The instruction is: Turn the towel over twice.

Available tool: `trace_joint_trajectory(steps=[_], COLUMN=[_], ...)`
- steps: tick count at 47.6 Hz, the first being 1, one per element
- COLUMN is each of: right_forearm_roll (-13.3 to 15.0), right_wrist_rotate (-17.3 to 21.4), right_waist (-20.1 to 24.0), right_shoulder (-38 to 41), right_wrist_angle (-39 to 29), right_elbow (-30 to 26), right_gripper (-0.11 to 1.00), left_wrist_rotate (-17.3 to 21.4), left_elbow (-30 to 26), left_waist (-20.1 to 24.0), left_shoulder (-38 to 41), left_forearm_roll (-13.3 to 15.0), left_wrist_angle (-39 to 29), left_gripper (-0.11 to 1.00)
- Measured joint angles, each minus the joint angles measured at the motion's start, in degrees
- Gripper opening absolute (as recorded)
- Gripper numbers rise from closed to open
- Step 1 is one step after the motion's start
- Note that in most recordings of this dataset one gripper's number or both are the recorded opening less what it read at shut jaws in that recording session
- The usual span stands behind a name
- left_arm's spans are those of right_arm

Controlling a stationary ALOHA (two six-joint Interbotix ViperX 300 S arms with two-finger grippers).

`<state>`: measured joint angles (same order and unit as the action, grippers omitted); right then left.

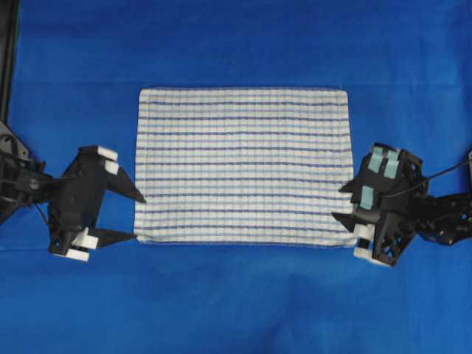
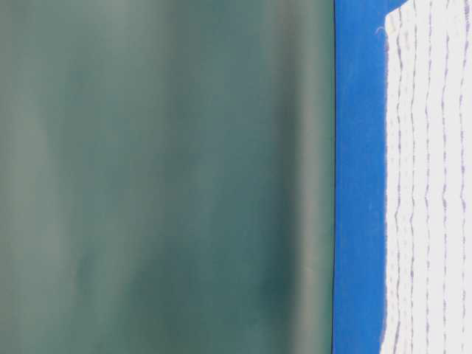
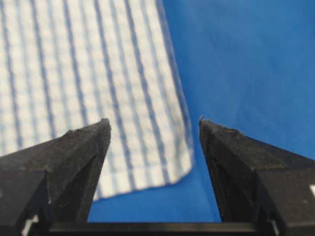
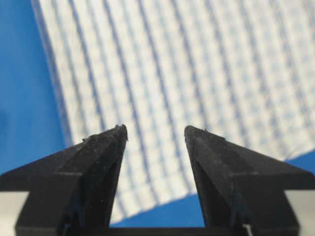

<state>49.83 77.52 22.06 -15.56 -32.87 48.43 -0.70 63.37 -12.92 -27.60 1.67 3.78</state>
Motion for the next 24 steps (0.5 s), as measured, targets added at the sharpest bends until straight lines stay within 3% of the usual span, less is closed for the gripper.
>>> trace_joint_trajectory(steps=[12, 24], right_forearm_roll=[7.29, 8.35], right_wrist_rotate=[-5.36, -13.8], right_waist=[-7.12, -15.64], right_shoulder=[-8.0, -16.35], right_wrist_angle=[1.93, 8.17], right_elbow=[-0.09, 0.44], right_gripper=[0.57, 0.57], left_wrist_rotate=[0.09, 0.09], left_elbow=[0.35, 1.58], left_waist=[5.71, 12.04], left_shoulder=[-9.67, -19.78], left_forearm_roll=[0.0, -0.09], left_wrist_angle=[-0.18, -0.53], left_gripper=[0.65, 0.65])
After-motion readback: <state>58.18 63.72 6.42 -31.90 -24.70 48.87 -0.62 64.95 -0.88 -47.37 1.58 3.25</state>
